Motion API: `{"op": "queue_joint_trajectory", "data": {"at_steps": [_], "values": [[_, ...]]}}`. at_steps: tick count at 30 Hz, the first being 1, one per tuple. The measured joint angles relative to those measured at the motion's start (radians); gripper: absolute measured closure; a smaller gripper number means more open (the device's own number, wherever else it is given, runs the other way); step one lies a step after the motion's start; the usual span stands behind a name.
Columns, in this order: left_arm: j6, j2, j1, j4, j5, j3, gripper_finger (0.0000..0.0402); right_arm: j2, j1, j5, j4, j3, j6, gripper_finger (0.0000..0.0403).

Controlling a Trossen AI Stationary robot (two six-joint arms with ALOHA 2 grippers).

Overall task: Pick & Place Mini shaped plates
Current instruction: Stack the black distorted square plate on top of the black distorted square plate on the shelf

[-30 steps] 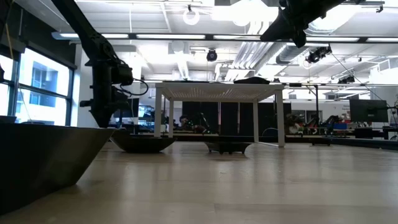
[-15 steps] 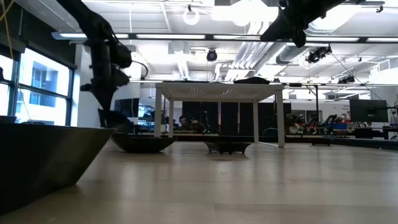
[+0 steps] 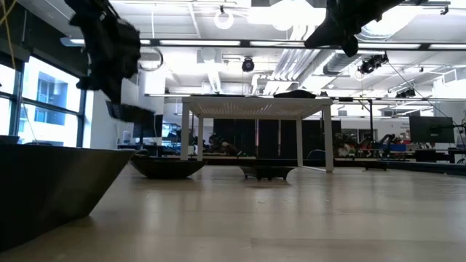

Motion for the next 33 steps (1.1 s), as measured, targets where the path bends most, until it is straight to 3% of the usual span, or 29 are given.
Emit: {"op": "queue_joint_trajectory", "data": {"at_steps": [4,12,18,24,33], "values": [[-0.166,-0.121,-0.114,0.026,0.004,0.000,0.0402,0.000,0.010,-0.043,-0.001,0.005,0.070,0.0398],[-0.505,-0.239,-0.377,0.110,-0.127,0.004,0.0401,0.032,0.086,-0.007,-0.011,0.104,0.129,0.0395],[-0.650,-0.178,-0.553,0.246,-0.251,0.050,0.0401,0.174,0.130,-0.007,-0.051,0.235,0.197,0.0385],[-0.686,-0.076,-0.640,0.322,-0.310,0.098,0.0401,0.335,0.140,-0.013,-0.093,0.371,0.277,0.0348],[-0.628,0.065,-0.705,0.422,-0.348,0.188,0.0401,0.506,0.140,-0.034,-0.193,0.546,0.153,0.0311]]}}
